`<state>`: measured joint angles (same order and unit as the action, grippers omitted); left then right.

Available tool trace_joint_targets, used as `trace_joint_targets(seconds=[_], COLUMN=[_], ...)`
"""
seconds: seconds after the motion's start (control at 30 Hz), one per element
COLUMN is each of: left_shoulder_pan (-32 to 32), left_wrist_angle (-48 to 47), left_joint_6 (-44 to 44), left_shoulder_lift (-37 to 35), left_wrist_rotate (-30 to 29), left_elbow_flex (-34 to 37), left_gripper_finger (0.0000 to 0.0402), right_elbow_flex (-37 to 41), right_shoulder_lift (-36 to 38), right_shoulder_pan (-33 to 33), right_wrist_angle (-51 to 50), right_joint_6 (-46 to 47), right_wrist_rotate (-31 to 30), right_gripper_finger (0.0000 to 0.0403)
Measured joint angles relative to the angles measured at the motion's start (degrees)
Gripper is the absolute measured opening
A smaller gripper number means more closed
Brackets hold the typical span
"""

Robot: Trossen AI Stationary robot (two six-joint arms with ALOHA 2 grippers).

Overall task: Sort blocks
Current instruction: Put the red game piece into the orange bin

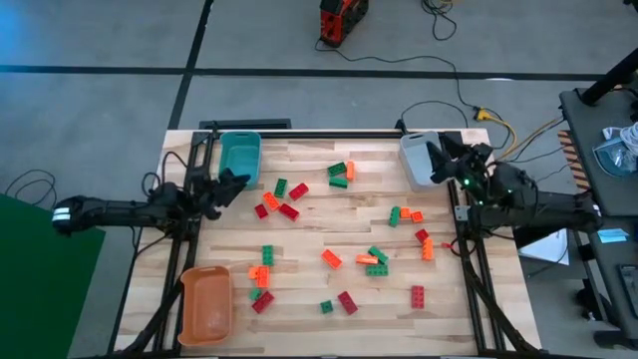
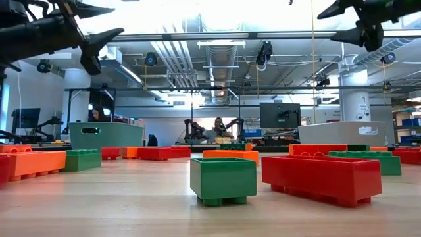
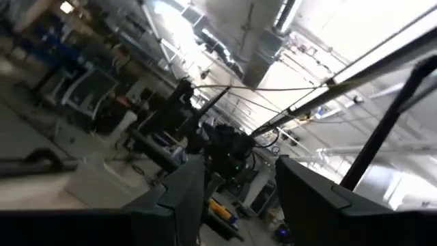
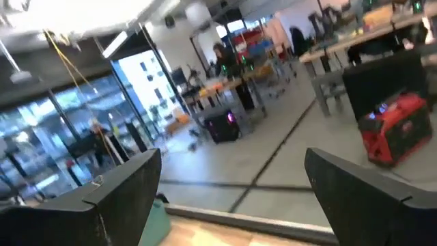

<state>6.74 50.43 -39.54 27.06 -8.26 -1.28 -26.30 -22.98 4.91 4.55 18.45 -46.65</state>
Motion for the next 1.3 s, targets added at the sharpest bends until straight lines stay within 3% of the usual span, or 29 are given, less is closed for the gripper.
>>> trace_joint_targets(seconds=[0.17,0.33,0.53,0.7,0.87,1.3], left_shoulder_pan=[0.0,0.1,0.1,0.1,0.1,0.1], left_wrist_angle=[-5.0,-26.9,-57.2,-71.6,-76.0,-75.9], left_joint_6=[2.7,10.8,17.1,23.7,26.0,26.9], left_shoulder_lift=[0.9,2.1,4.2,6.8,9.7,16.0], left_wrist_rotate=[-0.6,-0.7,-2.4,-5.9,-6.2,-6.2], left_elbow_flex=[-1.9,-10.1,-26.9,-38.4,-41.3,-37.4], left_gripper_finger=[0.0158,0.0158,0.0158,0.0158,0.0158,0.0158], right_elbow_flex=[-6.5,-9.1,-9.1,-10.3,-11.5,-12.7], right_shoulder_lift=[-7.0,-13.2,-17.8,-19.6,-20.3,-18.6], right_shoulder_pan=[0.1,1.3,4.1,5.2,6.0,6.1], right_wrist_angle=[-7.7,-14.5,-15.2,-14.9,-15.1,-15.0], right_joint_6=[0.1,2.5,9.1,7.2,0.8,-2.0], right_wrist_rotate=[-6.7,-14.9,-14.6,-14.4,-14.2,-11.2], right_gripper_finger=[0.0354,0.0354,0.0354,0.0354,0.0354,0.0354])
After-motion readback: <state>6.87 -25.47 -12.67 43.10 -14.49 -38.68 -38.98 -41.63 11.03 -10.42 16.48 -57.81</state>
